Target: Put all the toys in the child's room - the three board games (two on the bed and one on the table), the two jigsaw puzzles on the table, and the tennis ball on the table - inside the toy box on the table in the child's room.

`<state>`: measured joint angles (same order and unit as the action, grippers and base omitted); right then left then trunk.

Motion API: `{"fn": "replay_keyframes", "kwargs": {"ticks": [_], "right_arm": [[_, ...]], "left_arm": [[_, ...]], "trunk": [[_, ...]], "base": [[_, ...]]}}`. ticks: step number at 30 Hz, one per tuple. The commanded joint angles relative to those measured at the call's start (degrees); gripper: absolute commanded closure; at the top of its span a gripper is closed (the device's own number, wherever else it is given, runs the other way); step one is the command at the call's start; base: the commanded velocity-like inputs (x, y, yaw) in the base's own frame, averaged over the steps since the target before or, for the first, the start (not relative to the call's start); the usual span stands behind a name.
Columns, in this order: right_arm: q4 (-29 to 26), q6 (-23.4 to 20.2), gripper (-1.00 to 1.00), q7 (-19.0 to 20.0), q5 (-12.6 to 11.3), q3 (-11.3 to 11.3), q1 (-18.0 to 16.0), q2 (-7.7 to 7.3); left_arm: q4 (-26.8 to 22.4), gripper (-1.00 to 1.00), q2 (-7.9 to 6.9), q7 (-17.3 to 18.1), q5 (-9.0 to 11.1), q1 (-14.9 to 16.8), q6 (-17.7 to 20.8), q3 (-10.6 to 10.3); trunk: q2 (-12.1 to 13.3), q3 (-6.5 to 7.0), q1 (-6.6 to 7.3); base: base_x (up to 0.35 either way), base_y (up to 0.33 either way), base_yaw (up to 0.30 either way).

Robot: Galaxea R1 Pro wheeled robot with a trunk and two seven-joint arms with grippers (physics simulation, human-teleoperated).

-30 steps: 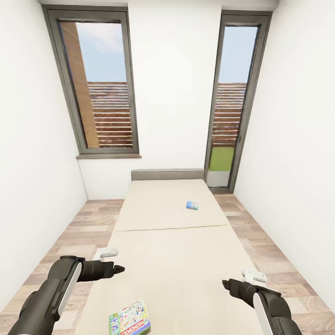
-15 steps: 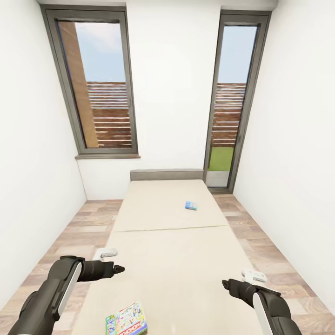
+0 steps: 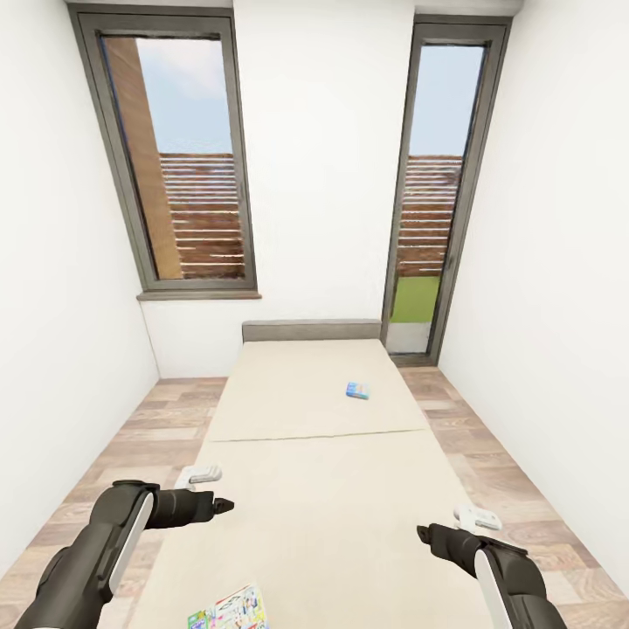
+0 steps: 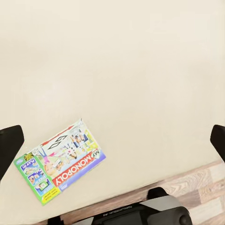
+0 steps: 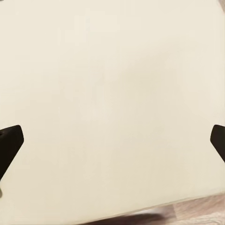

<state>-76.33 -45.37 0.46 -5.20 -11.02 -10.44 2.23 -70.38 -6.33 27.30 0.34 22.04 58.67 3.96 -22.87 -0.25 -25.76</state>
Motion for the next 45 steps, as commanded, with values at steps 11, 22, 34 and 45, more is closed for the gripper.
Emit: {"fn": "replay_keyframes", "kwargs": {"ticks": [11, 22, 34, 45], "right_arm": [[-0.9, -0.6, -1.00, -0.1, -0.3, 1.8, -0.8, 3.29], [-0.5, -2.1, -1.00, -3.6, 0.7, 2.9, -7.5, 4.22], [2.0, -1.7, -1.00, -5.3, -0.2, 3.0, -11.0, 5.07], [-1.8, -2.0, -1.00, -4.7, 0.0, 3.3, -10.6, 4.23]], "left_arm": [[0.7, -1.00, 0.40, -0.4, 0.0, 0.2, 0.5, 0.2], [33.0, -1.00, 5.65, -19.2, 0.4, 17.1, -13.3, 0.3], [48.6, -1.00, 5.77, -23.6, 0.4, 24.7, -22.9, 0.4], [48.8, -1.00, 5.83, -23.7, 0.4, 24.8, -23.2, 0.4]], "trunk": [[0.0, -0.03, -0.03], [0.0, -0.03, -0.03], [0.0, -0.03, -0.03], [0.0, -0.03, -0.03]], "base": [[0.007, -0.001, 0.000], [0.000, 0.000, 0.000], [0.000, 0.000, 0.000], [0.000, 0.000, 0.000]]}}
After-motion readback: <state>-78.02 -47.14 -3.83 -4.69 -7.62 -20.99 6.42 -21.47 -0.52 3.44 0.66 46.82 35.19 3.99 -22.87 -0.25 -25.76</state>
